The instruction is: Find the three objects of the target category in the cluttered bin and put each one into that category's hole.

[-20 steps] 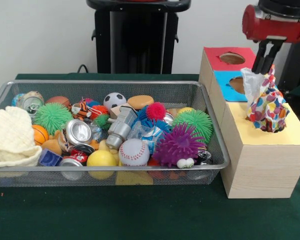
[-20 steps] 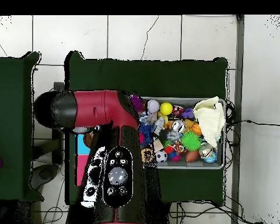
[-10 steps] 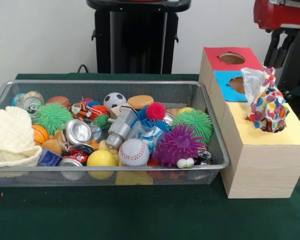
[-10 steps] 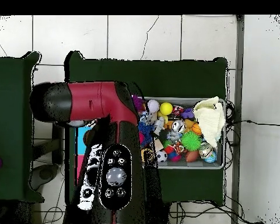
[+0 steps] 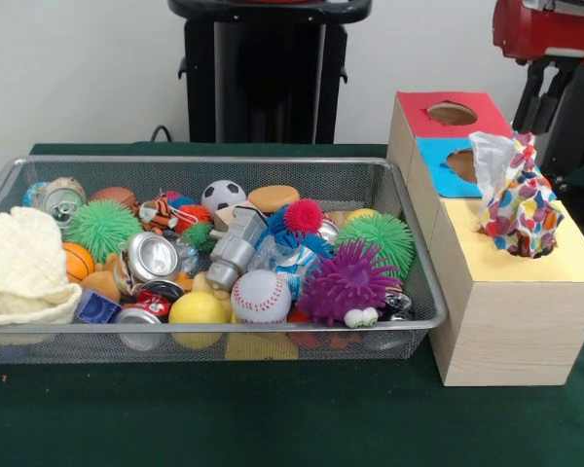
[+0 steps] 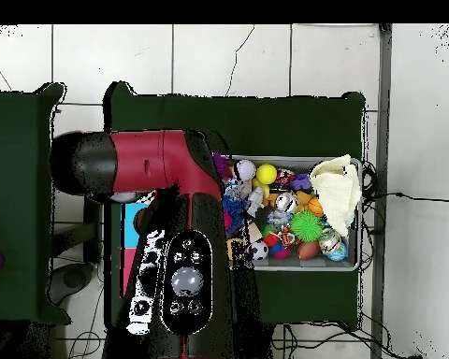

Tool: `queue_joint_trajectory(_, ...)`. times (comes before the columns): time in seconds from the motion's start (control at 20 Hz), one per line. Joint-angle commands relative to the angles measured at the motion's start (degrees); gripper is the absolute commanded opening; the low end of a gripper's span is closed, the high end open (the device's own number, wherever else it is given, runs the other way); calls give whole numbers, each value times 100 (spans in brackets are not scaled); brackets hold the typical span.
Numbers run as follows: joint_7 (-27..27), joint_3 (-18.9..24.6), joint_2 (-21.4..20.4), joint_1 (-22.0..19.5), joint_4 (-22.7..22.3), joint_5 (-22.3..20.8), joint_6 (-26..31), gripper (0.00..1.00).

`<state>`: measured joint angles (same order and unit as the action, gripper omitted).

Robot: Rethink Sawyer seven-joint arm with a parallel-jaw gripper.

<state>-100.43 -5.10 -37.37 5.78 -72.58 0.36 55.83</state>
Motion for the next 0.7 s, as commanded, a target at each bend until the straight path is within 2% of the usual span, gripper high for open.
queue_joint_trajectory(0.05, -1015, 147, 316, -269, -273, 87, -351, 0)
queue_joint_trajectory(0.25, -1068, 241, 417, -329, -418, 165, -751, 0)
queue_joint_trajectory(0.7, -1090, 335, 606, -350, -494, 223, -1192, 0)
